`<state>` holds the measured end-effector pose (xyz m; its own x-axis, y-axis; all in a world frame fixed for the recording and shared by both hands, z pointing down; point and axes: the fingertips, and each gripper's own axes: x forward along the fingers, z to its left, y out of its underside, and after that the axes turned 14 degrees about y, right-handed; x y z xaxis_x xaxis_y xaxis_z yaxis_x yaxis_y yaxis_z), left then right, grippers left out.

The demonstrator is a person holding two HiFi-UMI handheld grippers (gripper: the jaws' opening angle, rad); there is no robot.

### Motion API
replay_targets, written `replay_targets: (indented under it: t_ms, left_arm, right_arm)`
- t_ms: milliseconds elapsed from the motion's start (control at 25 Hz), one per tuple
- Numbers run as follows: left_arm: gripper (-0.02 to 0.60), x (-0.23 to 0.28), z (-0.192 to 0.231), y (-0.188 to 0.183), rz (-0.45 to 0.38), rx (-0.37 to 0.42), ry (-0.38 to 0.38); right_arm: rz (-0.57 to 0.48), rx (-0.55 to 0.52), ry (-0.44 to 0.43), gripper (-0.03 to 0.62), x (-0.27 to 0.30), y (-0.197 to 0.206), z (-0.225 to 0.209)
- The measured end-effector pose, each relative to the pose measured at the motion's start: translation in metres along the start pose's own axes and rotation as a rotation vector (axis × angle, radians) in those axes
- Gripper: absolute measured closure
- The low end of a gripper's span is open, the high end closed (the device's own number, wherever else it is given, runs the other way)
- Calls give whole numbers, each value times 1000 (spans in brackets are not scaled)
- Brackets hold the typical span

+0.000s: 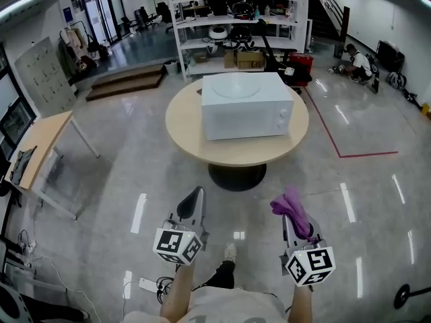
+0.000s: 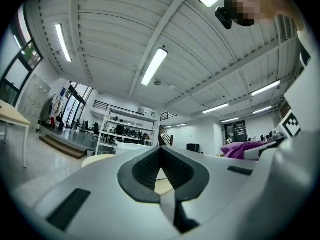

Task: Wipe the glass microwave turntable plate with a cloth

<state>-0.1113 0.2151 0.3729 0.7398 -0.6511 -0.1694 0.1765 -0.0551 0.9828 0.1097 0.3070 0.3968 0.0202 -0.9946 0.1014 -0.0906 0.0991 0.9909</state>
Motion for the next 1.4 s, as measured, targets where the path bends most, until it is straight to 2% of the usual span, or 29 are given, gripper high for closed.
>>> replay_targets:
  t_ms: [280,440,680,1040,1400]
  left_arm:
    - [581,65,73,-2,-28,-20,-20]
    - [581,97,124,-6,-22,-12,-38]
    - [581,136,188,3,-6,-18,-48]
    - [583,178,221,25,41,-59,-21]
    - [581,232,247,32,78,-30,-47]
  right_arm:
    - [12,-12,-7,546,98,-19,1]
    - [8,-8,-18,546,159,-35,9]
    - [22,-7,3,546,232,-39,18]
    - [80,33,43,546,284,-37,9]
    - [67,76,-8,546,358,-48,-4]
